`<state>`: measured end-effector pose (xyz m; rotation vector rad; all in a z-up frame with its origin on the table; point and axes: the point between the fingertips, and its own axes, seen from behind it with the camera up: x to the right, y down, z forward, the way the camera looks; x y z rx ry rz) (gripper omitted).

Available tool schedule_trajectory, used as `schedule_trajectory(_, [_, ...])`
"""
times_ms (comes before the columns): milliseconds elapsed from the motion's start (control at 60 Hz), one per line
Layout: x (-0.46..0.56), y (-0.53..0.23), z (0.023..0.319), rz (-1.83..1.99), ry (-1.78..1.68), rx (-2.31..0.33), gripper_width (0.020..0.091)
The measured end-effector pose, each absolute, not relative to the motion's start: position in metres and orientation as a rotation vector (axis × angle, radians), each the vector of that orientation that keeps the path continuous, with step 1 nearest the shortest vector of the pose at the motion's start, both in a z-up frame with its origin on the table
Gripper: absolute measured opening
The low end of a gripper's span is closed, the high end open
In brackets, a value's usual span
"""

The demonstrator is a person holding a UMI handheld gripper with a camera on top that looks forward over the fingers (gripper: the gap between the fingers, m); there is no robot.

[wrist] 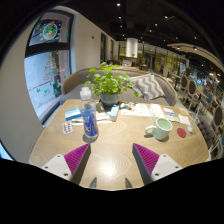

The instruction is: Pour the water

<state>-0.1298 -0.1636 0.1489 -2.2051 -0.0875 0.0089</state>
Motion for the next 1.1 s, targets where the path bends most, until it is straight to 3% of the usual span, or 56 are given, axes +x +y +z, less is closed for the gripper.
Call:
schedule_trajectory(233, [-0.234, -0.067, 0.134, 0.094, -0.136, -2.092, 0.0861])
schedule_trajectory(500, [-0.241, 0.018, 0.097, 0.023, -0.030, -2.068, 0.0803])
schedule_trajectory(583, [-0.241, 0.030, 0.085, 0.023, -0.023, -2.073, 0.0720])
schedule_trajectory(667, [-0.238, 0.037, 0.075, 0.001, -0.023, -2.079, 0.0541])
schedule_trajectory(783, [-0.240, 0.039, 0.077, 0.020, -0.046, -2.073, 0.0474])
schedule_trajectory(900, [-0.243, 0.036, 0.085, 0.065, -0.068, -2.054, 0.0357])
schedule_trajectory(933, [-0.244, 0.035, 0.089, 0.082, -0.076, -2.048, 0.0356])
schedule_trajectory(950, [-0.245, 0.035, 0.092, 0.091, -0.080, -2.044, 0.0312])
schedule_trajectory(1100, [-0.238, 0.029, 0.135, 0.214, -0.036, -2.002, 0.0308])
